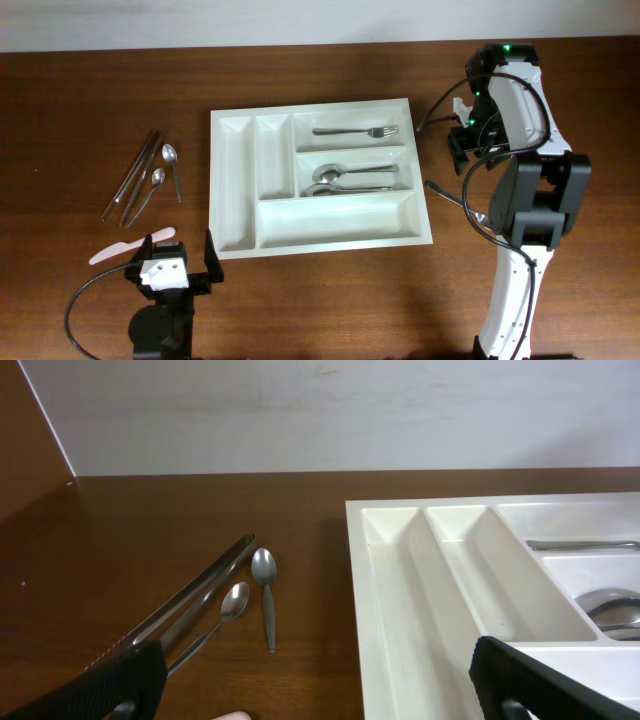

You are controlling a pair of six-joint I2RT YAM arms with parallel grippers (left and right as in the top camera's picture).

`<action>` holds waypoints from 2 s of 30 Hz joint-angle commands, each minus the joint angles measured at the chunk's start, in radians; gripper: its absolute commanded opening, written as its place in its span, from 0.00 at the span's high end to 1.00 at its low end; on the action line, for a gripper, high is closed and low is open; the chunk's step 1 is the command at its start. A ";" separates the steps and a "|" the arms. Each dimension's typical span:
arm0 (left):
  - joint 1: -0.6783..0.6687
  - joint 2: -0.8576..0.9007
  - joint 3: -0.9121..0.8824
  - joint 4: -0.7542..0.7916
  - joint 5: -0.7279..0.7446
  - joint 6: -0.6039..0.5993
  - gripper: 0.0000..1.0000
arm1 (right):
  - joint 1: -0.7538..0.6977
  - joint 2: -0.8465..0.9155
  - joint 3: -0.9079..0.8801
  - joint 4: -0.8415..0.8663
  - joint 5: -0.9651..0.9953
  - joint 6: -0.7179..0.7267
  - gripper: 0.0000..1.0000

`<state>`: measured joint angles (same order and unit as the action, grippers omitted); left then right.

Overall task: Pack container
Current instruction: 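Move the right gripper down to the last fork on the right, then grasp the silver fork by its handle with the right gripper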

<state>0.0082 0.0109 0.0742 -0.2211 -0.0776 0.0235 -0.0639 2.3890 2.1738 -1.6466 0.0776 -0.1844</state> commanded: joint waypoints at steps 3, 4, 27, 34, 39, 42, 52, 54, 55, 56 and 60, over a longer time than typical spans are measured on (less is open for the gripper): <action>0.006 -0.006 -0.008 0.004 0.014 0.016 0.01 | 0.004 -0.106 -0.031 -0.016 -0.037 -0.002 0.37; 0.006 -0.006 -0.008 0.004 0.014 0.016 0.01 | 0.004 -0.106 -0.038 -0.018 -0.039 -0.002 0.37; 0.006 -0.006 -0.008 0.004 0.014 0.016 0.01 | -0.016 -0.503 -0.852 0.488 -0.089 -0.097 0.29; 0.006 -0.006 -0.008 0.004 0.014 0.016 0.01 | -0.016 -0.503 -0.902 0.604 -0.060 -0.119 0.33; 0.006 -0.006 -0.008 0.004 0.014 0.016 0.01 | -0.017 -0.501 -0.908 0.706 -0.049 -0.237 0.33; 0.006 -0.006 -0.008 0.004 0.014 0.016 0.01 | -0.017 -0.497 -0.908 0.740 -0.043 -0.292 0.34; 0.006 -0.006 -0.008 0.004 0.014 0.016 0.01 | -0.042 -0.471 -0.908 0.710 -0.037 -0.335 0.37; 0.006 -0.006 -0.008 0.004 0.014 0.016 0.01 | -0.049 -0.471 -0.909 0.699 -0.046 -0.333 0.38; 0.006 -0.006 -0.008 0.004 0.014 0.016 0.01 | -0.051 -0.471 -0.912 0.698 -0.047 -0.332 0.38; 0.006 -0.006 -0.008 0.004 0.014 0.016 0.01 | -0.052 -0.471 -0.916 0.698 -0.047 -0.332 0.38; 0.006 -0.006 -0.008 0.004 0.014 0.016 0.01 | -0.056 -0.470 -0.931 0.710 -0.048 -0.332 0.38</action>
<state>0.0082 0.0109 0.0742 -0.2211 -0.0776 0.0235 -0.1120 1.9079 1.2598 -0.9417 0.0288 -0.5068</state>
